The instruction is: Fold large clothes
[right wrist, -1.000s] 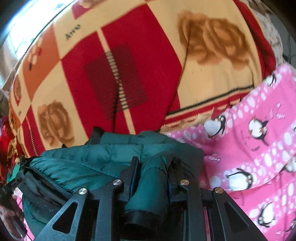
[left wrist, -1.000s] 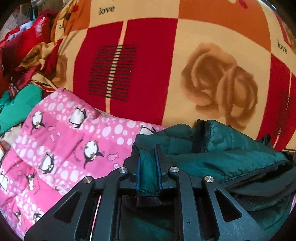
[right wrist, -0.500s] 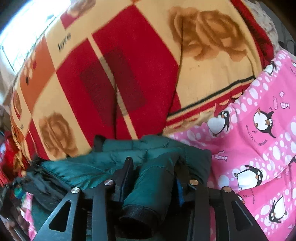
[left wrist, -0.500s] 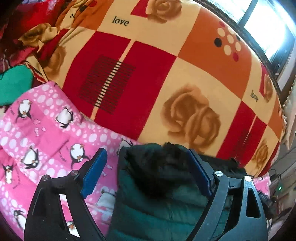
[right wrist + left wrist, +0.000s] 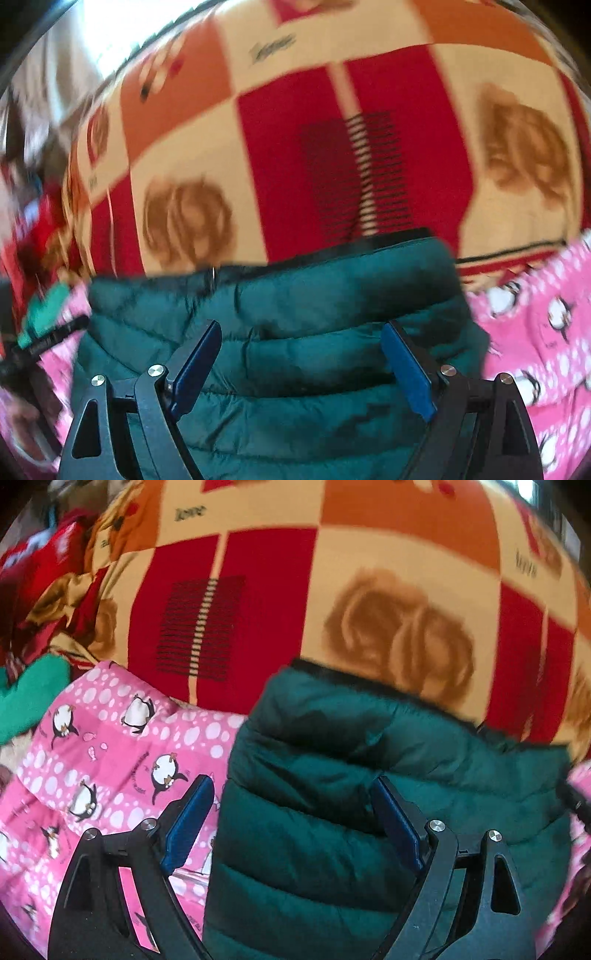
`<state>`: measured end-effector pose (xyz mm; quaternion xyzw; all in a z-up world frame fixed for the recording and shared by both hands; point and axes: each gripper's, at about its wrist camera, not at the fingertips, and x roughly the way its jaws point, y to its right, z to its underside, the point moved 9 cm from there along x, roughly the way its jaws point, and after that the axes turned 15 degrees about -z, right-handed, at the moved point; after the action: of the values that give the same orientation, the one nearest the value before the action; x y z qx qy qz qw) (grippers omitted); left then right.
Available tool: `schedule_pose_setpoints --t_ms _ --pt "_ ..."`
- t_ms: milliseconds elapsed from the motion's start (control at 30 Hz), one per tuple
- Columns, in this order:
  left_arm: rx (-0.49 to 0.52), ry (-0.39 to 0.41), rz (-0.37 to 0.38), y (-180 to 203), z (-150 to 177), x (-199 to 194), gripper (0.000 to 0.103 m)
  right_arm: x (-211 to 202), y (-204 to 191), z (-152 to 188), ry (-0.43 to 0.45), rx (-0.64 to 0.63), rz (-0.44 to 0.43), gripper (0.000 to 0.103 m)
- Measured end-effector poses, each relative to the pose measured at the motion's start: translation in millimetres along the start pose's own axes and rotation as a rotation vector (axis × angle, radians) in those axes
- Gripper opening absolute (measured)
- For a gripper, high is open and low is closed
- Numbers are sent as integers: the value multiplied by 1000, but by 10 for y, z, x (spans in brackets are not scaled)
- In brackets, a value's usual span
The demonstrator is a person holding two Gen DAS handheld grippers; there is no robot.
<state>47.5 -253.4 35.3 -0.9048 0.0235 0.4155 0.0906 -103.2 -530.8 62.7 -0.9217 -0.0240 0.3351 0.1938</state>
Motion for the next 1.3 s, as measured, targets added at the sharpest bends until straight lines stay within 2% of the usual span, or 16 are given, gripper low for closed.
schedule_pose_setpoints --t_ms 133,300,400,500,600,700,867,1000,1200,1300 --pt "52 -17 -55 91 51 189 87 385 28 42 -75 -67 68 87" --pt "55 -21 -58 132 36 316 88 737 338 142 -122 22 105 87" --pt "49 -41 -57 142 44 376 88 810 378 184 -125 20 125 88" --pt "46 -53 -49 138 58 390 88 755 343 167 -133 14 134 87" --pt "43 -60 -43 130 60 396 88 560 247 89 -71 10 110 87" --pt "45 -56 -48 132 56 396 88 367 274 15 -14 1 133 87" --pt "47 -55 -51 141 51 407 89 392 575 57 -40 50 186 87" --pt "45 -50 -58 153 53 425 91 538 740 221 -72 117 179 88" --pt "53 -47 -71 165 65 438 91 560 727 207 -78 124 176 88" --pt "50 -49 -69 160 69 438 91 336 602 146 -30 114 149 87"
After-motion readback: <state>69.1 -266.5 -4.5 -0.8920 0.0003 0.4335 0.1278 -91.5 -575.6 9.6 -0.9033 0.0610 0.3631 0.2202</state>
